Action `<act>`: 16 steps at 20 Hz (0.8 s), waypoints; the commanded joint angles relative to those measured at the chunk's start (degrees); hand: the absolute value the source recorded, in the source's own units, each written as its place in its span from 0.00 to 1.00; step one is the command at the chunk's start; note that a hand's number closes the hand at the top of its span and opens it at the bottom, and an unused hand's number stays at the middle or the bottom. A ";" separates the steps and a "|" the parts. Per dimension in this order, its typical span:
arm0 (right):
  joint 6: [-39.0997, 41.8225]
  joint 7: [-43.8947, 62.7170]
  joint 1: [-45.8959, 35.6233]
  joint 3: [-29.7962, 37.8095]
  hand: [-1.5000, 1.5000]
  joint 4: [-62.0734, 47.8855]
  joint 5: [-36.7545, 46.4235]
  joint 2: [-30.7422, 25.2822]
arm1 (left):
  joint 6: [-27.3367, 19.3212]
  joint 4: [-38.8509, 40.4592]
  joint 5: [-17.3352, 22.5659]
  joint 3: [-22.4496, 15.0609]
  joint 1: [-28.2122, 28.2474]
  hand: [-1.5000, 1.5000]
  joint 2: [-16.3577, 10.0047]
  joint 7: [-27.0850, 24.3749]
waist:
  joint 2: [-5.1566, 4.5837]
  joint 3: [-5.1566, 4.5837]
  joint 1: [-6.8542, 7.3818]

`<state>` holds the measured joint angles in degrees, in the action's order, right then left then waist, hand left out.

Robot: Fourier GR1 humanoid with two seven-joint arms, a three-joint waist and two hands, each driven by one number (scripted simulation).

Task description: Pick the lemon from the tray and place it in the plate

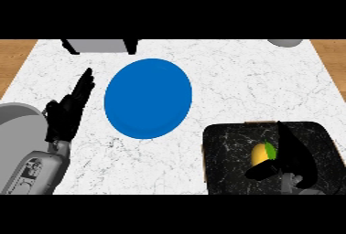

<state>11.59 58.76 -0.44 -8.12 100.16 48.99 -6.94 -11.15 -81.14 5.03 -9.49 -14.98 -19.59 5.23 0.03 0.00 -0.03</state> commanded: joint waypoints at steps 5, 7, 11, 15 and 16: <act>0.35 0.75 -0.11 0.82 0.00 -4.89 1.91 1.64 | 1.89 3.18 -3.59 2.68 -0.36 0.50 3.53 -2.30 | -0.05 0.00 -0.08; -3.36 -4.78 1.40 2.48 1.00 -3.50 2.96 -0.68 | 2.77 0.20 -3.73 3.77 -0.01 0.50 2.71 0.12 | -0.01 0.01 -0.07; -3.80 -4.12 0.79 1.18 1.00 -4.35 6.24 0.15 | 3.83 -1.32 -4.18 4.86 1.28 0.50 4.34 1.69 | 0.01 0.00 -0.02; -5.84 -5.44 1.78 0.94 1.00 -5.05 8.01 0.68 | 3.33 1.53 -7.36 4.10 2.32 0.50 6.65 -2.68 | -0.01 0.00 -0.09; -3.08 -6.22 2.87 2.17 1.00 -2.08 7.17 -1.66 | 6.89 3.29 -5.06 7.41 -1.52 0.50 4.13 -0.23 | -0.01 0.00 -0.21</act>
<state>8.30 53.66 0.33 -6.26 95.46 55.20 -7.23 -6.34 -80.10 0.34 -3.94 -15.13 -15.55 5.25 0.02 -0.01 -0.10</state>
